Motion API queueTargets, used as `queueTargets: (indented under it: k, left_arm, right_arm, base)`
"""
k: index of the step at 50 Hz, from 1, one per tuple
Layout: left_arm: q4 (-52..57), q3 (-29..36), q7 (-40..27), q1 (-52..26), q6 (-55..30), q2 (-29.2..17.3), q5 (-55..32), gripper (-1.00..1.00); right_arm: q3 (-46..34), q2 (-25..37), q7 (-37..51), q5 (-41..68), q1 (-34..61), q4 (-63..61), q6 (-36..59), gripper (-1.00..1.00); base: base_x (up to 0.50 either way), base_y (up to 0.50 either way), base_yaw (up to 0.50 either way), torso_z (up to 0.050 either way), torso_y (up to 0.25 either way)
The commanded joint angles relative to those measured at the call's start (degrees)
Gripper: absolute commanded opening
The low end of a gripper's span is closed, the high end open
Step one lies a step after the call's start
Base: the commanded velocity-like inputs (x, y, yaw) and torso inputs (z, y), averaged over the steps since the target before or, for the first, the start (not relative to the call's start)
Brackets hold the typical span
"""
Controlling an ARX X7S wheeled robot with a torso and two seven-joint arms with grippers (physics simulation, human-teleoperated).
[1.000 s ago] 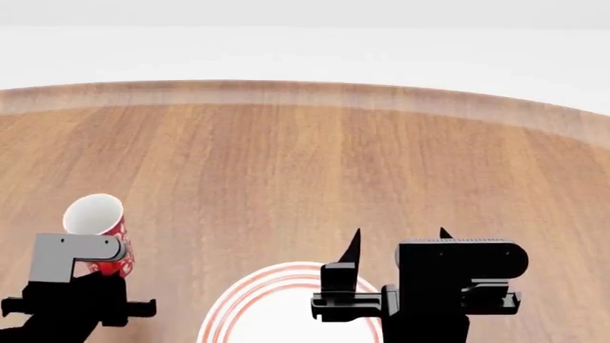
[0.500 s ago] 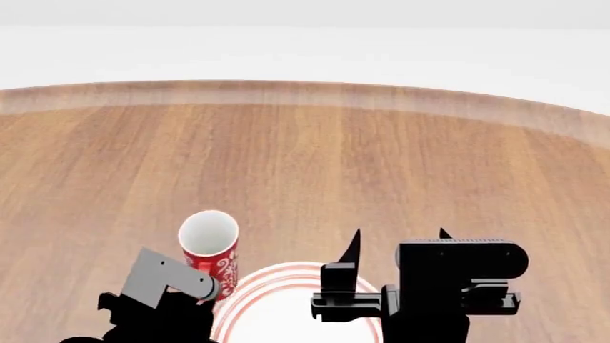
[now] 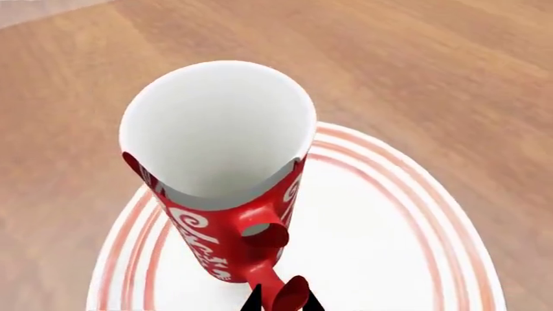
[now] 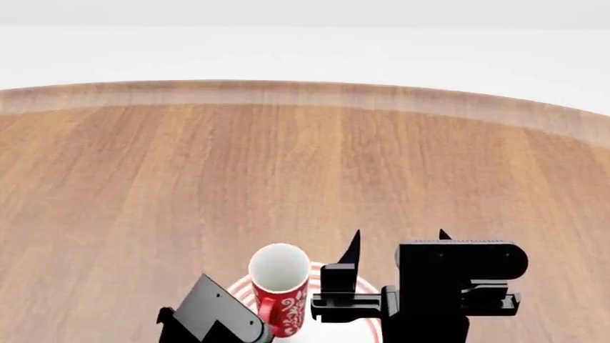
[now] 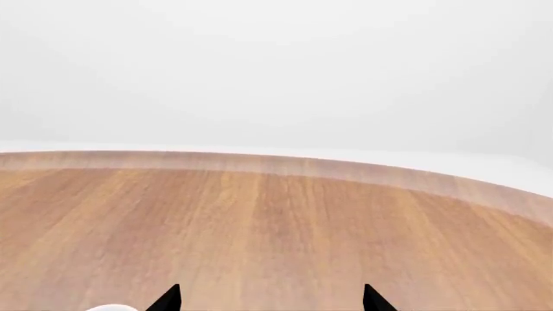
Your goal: Pick up the red mug and put it on the plate
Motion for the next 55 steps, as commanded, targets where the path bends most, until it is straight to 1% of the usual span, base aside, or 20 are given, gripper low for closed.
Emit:
queueTargets:
  k: [1, 5, 19, 32, 44, 45, 55]
  left_arm:
    - [-5.62, 3.07, 2.25, -2.78, 2.28, 0.72, -2.84, -1.00]
    - [-9.97, 3.72, 1.93, -4.60, 4.07, 1.13, -3.85, -1.00]
    - [-18.86, 7.86, 1.11, -8.22, 7.01, 1.50, -8.69, -1.00]
    - [-24.97, 12.35, 0.47, -10.77, 8.98, 1.65, -13.78, -1.00]
    - [-26.31, 15.35, -0.49, -11.47, 9.70, 1.34, -16.97, -1.00]
    - [-26.77, 15.52, -0.61, -11.71, 9.74, 1.42, -17.26, 1.00]
    - [-27.63, 17.55, -1.45, -12.19, 10.48, 1.28, -19.24, 1.00]
  right_arm:
    - [-0.02, 0.19, 0.07, 0.38, -0.11, 0.12, -0.24, 1.00]
    - [-0.04, 0.28, 0.11, 0.42, -0.17, 0.25, -0.40, 1.00]
    - [-0.13, 0.46, 0.29, 0.75, 0.05, 0.55, -0.55, 1.00]
    - [-0.42, 0.54, 0.32, 0.84, -0.11, 1.13, -1.22, 1.00]
    - [-0.58, 0.71, 0.50, 1.16, -0.13, 0.97, -1.23, 1.00]
    - [-0.60, 0.71, 0.50, 1.16, -0.11, 1.05, -1.29, 1.00]
    - [-0.69, 0.77, 0.53, 1.36, -0.01, 1.57, -1.57, 1.00]
  base:
    - [0.00, 0.00, 0.00, 0.000, 0.000]
    - [0.00, 0.00, 0.00, 0.000, 0.000]
    - [0.00, 0.00, 0.00, 0.000, 0.000]
    - [0.00, 0.00, 0.00, 0.000, 0.001]
    - [0.00, 0.00, 0.00, 0.000, 0.000]
    - [0.00, 0.00, 0.00, 0.000, 0.000]
    - [0.00, 0.00, 0.00, 0.000, 0.000]
